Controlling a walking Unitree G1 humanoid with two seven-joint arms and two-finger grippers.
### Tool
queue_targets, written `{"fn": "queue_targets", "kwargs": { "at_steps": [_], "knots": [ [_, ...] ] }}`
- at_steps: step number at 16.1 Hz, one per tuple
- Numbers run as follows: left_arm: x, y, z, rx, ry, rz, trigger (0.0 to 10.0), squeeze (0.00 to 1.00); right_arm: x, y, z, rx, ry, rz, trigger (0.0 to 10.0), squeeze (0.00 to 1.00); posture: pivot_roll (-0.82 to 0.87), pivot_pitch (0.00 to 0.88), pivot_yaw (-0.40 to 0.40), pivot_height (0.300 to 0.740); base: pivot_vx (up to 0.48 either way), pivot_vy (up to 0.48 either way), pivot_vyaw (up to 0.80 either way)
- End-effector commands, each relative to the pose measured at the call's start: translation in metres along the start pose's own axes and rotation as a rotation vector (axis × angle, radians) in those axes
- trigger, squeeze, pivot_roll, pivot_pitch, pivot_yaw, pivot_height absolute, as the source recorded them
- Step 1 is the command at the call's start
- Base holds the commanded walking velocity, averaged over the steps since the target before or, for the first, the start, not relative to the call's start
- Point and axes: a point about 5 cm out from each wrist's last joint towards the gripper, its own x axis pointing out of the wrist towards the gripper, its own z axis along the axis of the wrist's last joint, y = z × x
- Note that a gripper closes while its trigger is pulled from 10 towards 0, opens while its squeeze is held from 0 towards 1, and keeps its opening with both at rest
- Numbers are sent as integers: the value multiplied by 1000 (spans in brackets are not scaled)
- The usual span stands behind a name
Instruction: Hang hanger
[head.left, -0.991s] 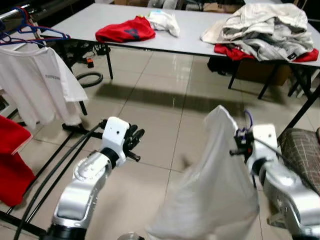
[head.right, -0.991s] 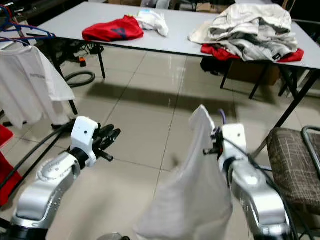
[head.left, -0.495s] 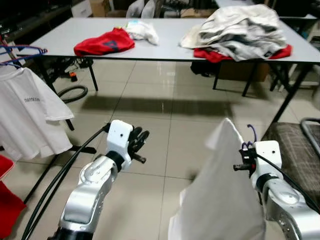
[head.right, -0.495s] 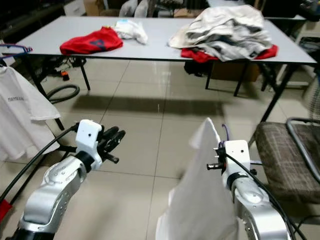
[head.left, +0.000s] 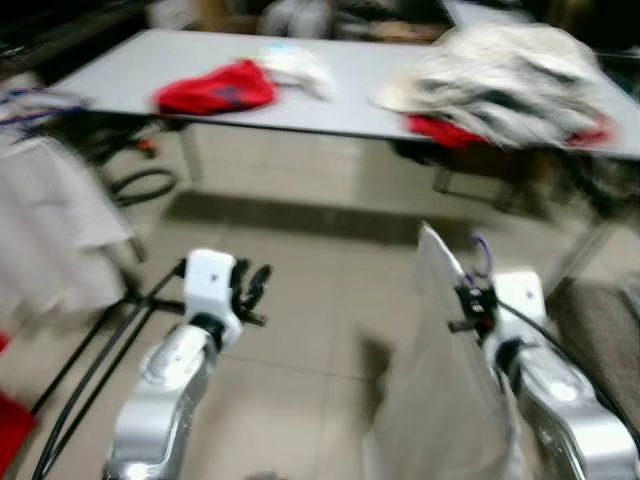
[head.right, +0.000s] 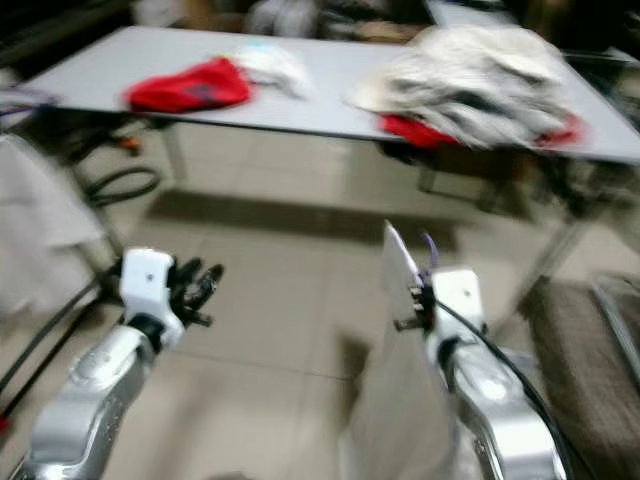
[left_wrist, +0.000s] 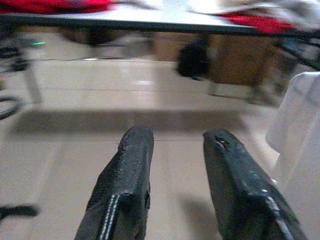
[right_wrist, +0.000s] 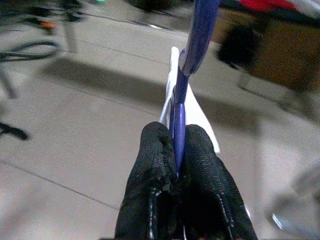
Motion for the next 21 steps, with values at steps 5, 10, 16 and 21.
{"fn": "queue_targets", "kwargs": {
  "at_steps": [5, 10, 16, 21],
  "knots": [
    [-4, -2, 4, 16, -19, 26, 10000, 1000, 10, 4, 10, -1, -50, 78, 10000, 0, 79, 31, -38, 740, 374, 0, 320],
    [-7, -5, 5, 21, -23, 27, 10000, 1000, 14, 16, 9, 62, -73, 127, 0, 0, 95, 22, -44, 740, 370, 0, 0],
    [-3, -9, 8, 32, -30, -5, 10000, 1000, 16, 18, 12, 33, -105, 128, 10000, 0, 96, 5, -23, 740, 364, 0, 228],
    [-1, -11, 8, 32, -24, -18, 10000, 1000, 16, 23, 9, 77, -106, 140, 10000, 0, 98, 0, -17, 740, 364, 0, 798]
  ]
}}
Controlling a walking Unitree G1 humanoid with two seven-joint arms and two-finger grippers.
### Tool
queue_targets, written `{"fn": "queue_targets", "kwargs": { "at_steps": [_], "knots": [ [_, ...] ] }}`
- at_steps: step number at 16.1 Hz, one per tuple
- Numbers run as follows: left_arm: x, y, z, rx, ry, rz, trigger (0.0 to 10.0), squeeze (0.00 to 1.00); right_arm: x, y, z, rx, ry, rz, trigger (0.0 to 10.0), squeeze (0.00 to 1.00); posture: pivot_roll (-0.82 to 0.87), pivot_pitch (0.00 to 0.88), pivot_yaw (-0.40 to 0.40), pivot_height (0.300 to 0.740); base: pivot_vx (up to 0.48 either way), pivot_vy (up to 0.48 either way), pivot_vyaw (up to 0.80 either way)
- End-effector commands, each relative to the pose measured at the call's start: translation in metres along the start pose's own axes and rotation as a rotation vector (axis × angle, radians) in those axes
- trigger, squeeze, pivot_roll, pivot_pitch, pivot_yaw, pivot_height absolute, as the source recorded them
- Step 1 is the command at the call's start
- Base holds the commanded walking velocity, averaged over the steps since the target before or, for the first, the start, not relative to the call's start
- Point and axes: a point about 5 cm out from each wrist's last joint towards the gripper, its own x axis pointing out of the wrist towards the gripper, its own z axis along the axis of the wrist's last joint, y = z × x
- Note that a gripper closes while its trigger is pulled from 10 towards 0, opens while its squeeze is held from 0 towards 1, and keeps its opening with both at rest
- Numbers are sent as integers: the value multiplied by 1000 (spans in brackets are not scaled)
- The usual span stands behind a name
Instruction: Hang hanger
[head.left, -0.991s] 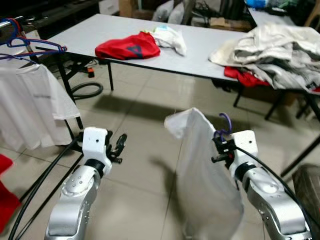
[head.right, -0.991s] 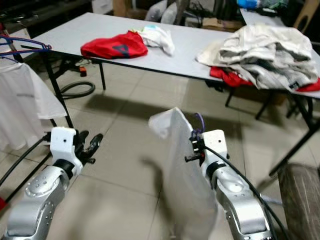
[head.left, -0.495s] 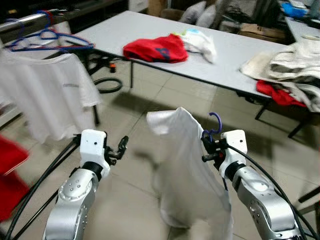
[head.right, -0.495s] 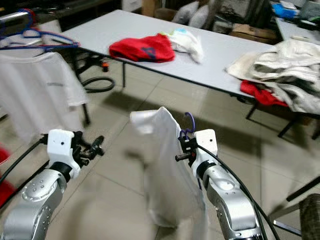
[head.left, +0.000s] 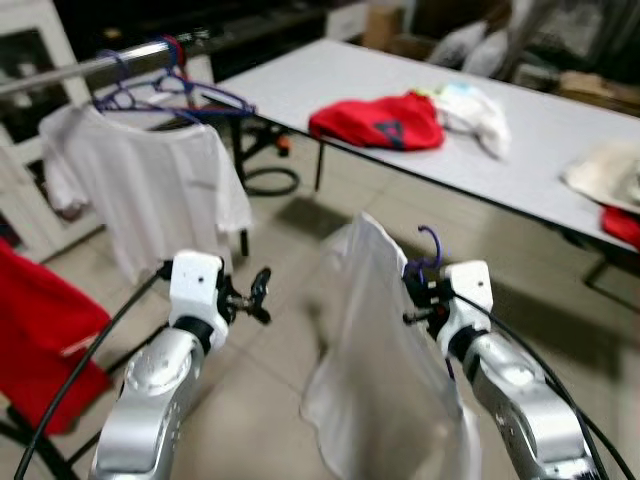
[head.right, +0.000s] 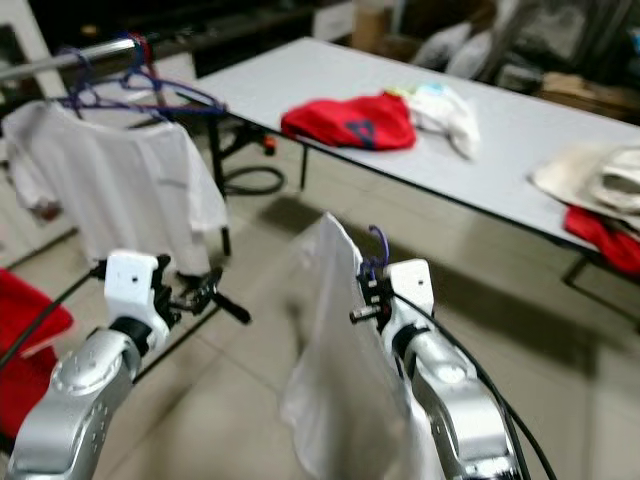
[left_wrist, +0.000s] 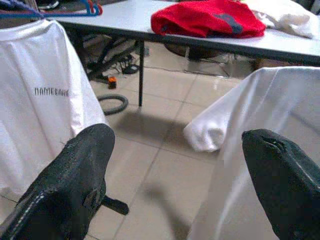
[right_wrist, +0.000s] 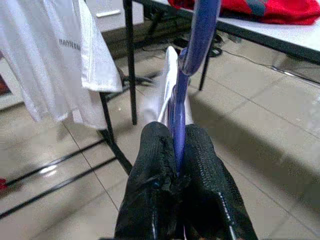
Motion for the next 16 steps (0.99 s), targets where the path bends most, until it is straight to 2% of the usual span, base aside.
{"fn": "queue_targets", "kwargs": {
  "at_steps": [1, 7, 11, 16],
  "knots": [
    [3, -6, 1, -1, -2, -24, 10000, 1000, 0, -3, 7, 19, -40, -5, 10000, 0, 100, 0, -16, 740, 356, 0, 794],
    [5, -4, 4, 11, -10, -20, 10000, 1000, 4, -1, 12, 11, -52, 12, 10000, 0, 107, 1, -18, 740, 358, 0, 796],
    [6, -5, 9, 36, -23, -23, 10000, 1000, 7, 1, 13, -14, -46, 32, 10000, 0, 113, 5, -21, 740, 356, 0, 108],
    [7, -4, 14, 37, -26, -28, 10000, 1000, 9, 1, 11, -5, -44, 13, 10000, 0, 119, 3, -13, 740, 368, 0, 738]
  ]
}}
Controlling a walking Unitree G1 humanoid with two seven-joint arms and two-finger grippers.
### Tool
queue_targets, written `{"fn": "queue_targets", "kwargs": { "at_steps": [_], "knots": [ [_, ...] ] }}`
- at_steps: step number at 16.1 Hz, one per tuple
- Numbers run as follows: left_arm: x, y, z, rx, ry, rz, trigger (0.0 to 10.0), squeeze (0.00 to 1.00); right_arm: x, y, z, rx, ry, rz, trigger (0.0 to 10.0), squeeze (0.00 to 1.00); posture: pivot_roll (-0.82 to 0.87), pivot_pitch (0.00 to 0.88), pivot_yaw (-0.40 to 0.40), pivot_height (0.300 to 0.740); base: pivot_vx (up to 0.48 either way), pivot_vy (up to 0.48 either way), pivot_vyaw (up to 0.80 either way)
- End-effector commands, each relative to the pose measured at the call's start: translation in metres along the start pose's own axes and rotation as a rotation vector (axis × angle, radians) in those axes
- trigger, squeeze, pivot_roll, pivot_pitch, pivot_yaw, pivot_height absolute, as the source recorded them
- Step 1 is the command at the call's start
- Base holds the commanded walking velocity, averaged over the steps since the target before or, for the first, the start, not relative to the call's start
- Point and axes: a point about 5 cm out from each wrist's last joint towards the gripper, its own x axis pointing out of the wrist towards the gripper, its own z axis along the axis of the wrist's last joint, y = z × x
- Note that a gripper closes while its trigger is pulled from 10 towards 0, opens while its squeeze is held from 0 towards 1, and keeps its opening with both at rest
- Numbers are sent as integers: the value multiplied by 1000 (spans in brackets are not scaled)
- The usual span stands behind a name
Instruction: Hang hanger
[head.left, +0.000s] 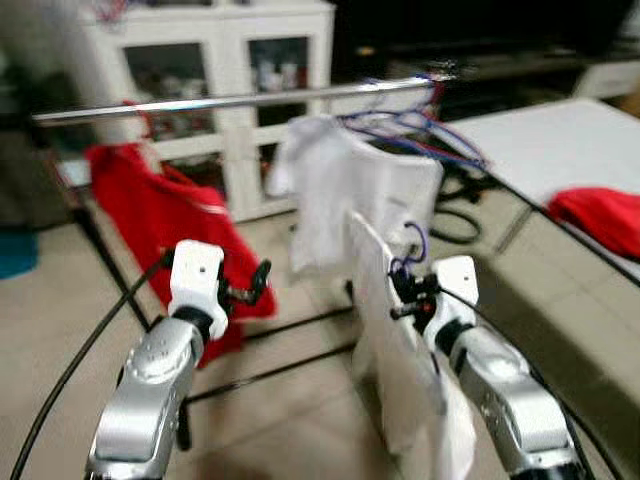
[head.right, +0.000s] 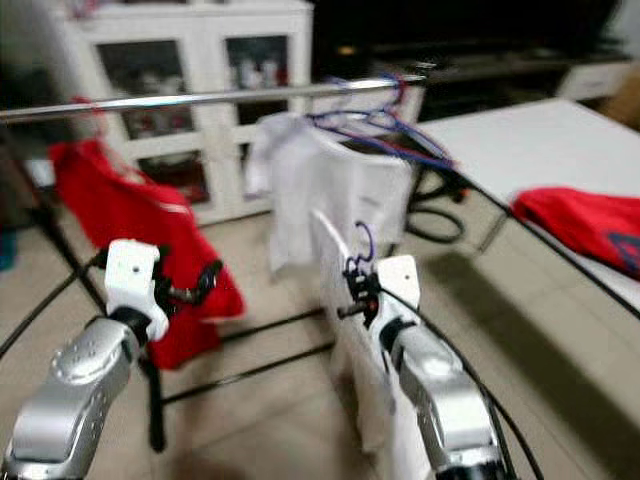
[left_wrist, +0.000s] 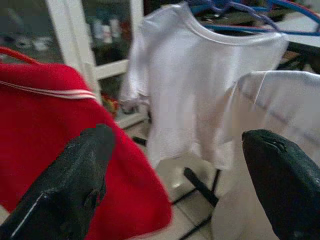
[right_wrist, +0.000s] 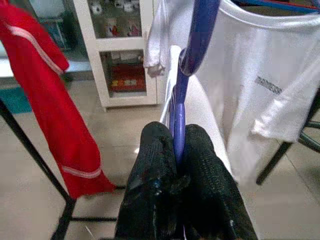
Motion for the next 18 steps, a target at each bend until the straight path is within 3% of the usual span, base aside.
{"fn": "queue_targets", "kwargs": {
  "at_steps": [1, 8, 10, 18],
  "knots": [
    [4, -7, 5, -5, -12, -25, 10000, 1000, -2, -12, 7, 9, -41, -59, 10000, 0, 119, 2, -10, 740, 371, 0, 0],
    [6, -6, 15, 5, -49, -24, 10000, 1000, 2, -11, 12, -40, -41, -27, 10000, 0, 118, 0, -10, 740, 362, 0, 113],
    [7, -8, 18, 11, -62, -34, 10000, 1000, 5, -10, 17, -31, -60, -32, 10000, 0, 122, 0, -16, 740, 390, 0, 669],
    [6, -10, 24, 53, -82, -58, 10000, 1000, 17, -13, 39, -37, -132, -20, 10000, 0, 129, 0, -29, 740, 397, 0, 0]
  ]
}}
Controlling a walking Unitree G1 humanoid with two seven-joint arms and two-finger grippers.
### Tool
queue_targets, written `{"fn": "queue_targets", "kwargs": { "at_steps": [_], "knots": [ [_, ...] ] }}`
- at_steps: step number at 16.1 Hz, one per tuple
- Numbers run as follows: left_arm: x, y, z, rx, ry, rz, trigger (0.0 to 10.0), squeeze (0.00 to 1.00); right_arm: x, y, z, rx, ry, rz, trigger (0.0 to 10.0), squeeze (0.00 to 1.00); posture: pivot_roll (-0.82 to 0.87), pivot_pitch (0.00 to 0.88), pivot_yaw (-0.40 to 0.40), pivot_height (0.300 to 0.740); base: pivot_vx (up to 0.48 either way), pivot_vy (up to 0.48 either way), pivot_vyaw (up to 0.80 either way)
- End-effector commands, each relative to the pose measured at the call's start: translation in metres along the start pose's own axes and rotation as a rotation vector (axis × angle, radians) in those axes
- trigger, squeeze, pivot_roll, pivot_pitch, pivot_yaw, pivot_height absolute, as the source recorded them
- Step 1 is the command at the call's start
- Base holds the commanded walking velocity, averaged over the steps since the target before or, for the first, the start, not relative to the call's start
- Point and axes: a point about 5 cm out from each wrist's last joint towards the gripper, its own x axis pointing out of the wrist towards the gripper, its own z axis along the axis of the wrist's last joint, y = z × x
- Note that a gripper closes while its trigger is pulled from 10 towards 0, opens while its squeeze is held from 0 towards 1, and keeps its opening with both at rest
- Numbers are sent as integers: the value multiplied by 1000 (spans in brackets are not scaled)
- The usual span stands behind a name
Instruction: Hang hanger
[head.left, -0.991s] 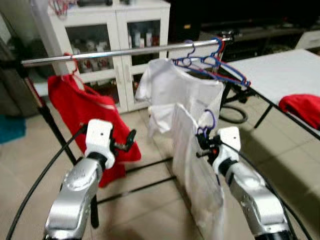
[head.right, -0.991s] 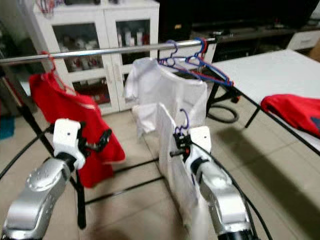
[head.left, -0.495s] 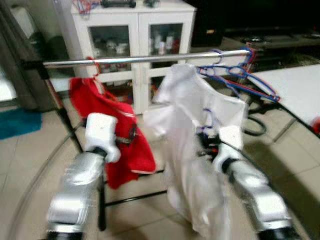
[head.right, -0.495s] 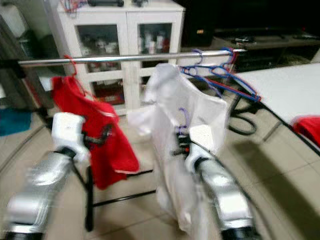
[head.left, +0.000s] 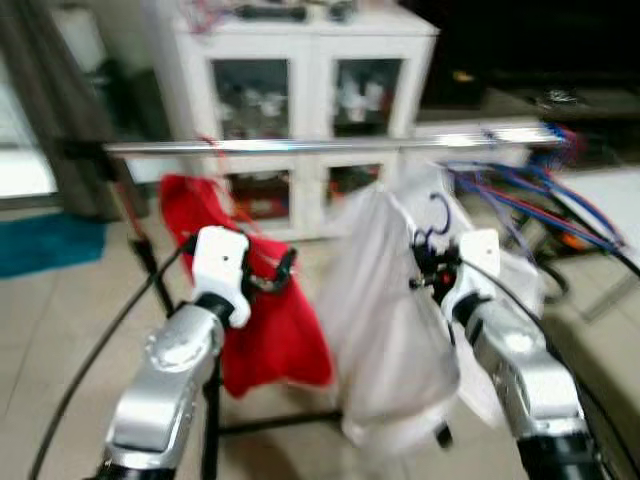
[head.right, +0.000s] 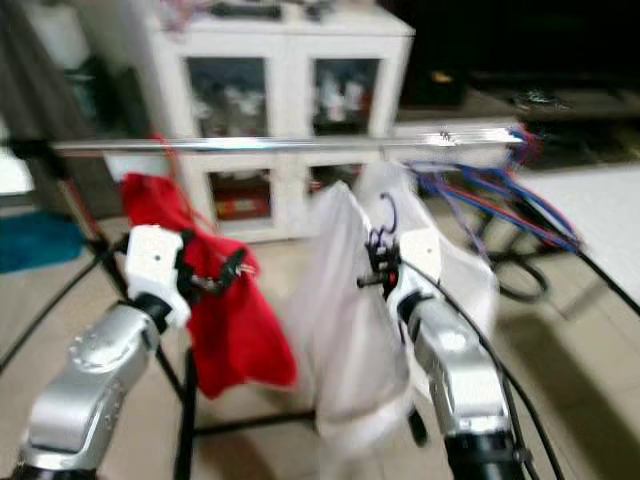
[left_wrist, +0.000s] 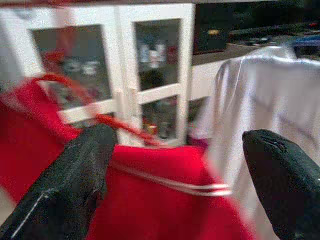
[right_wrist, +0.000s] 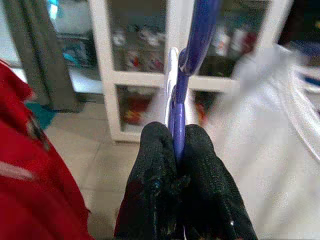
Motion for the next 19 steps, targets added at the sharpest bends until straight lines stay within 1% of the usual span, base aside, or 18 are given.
{"fn": "queue_targets", "kwargs": {
  "at_steps": [1, 2, 3, 4, 5, 6, 8, 9, 10, 11, 12, 13, 14, 15, 17, 18, 19],
  "knots": [
    [-1, 2, 3, 18, -6, -1, 10000, 1000, 5, 9, 13, -24, -55, 48, 10000, 0, 131, 0, -34, 740, 364, 0, 0],
    [-3, -2, 6, 22, -21, -48, 10000, 1000, 7, 12, 18, -34, -69, 70, 10000, 0, 133, 0, -37, 740, 0, 0, 0],
    [-5, -8, 8, 52, -14, -112, 10000, 1000, 12, 16, 25, -47, -78, 99, 10000, 0, 134, 0, -38, 740, 0, 0, 0],
    [-6, -9, 9, 66, -18, -144, 10000, 1000, 19, 19, 30, -65, -70, 98, 10000, 0, 134, 0, -43, 740, 0, 0, 0],
    [-7, -9, 12, 68, -26, -155, 10000, 1000, 32, 22, 40, -60, -74, 91, 10000, 0, 134, 0, -45, 740, 0, 0, 0],
    [-7, -11, 12, 73, -23, -166, 10000, 1000, 38, 24, 46, -56, -85, 96, 10000, 0, 137, 0, -53, 740, 0, 0, 0],
    [-7, -13, 14, 78, -23, -186, 10000, 1000, 52, 27, 57, -25, -94, 111, 10000, 0, 142, 0, -63, 740, 0, 0, 0],
    [-7, -14, 14, 89, -16, -187, 10000, 1000, 64, 27, 61, 70, -60, 92, 10000, 0, 145, 0, -72, 740, 0, 0, 0],
    [-7, -13, 15, 90, -16, -181, 10000, 1000, 71, 25, 59, 93, -20, 57, 10000, 0, 147, 0, -73, 740, 0, 0, 0],
    [-6, -12, 15, 92, -16, -180, 10000, 1000, 79, 24, 58, 44, 2, 31, 10000, 0, 150, 0, -68, 740, 0, 0, 0],
    [-6, -12, 16, 93, -15, -182, 10000, 1000, 85, 26, 59, 16, 17, 30, 10000, 0, 151, 0, -65, 740, 0, 0, 0],
    [-6, -12, 16, 100, -8, -189, 10000, 1000, 94, 29, 65, -8, 19, 43, 10000, 0, 152, 0, -62, 740, 0, 0, 0],
    [-7, -12, 16, 104, -6, -195, 10000, 1000, 99, 31, 69, -8, 23, 42, 10000, 0, 152, 0, -60, 740, 0, 0, 0],
    [-9, -16, 18, 92, -6, -244, 10000, 1000, 108, 38, 73, -32, 63, 38, 10000, 0, 160, 0, -62, 740, 0, 0, 0],
    [-12, -18, 20, 103, -4, -272, 10000, 1000, 111, 46, 65, -53, 128, 64, 10000, 0, 186, 10, -64, 740, 0, 0, 0],
    [-12, -18, 20, 104, -5, -272, 10000, 1000, 111, 48, 59, -45, 155, 73, 10000, 0, 187, 10, -63, 740, 0, 0, 0],
    [-13, -17, 21, 103, 1, -280, 10000, 1000, 110, 49, 50, -33, 194, 82, 10000, 1000, 189, 14, -52, 740, 0, 0, 0]
  ]
}}
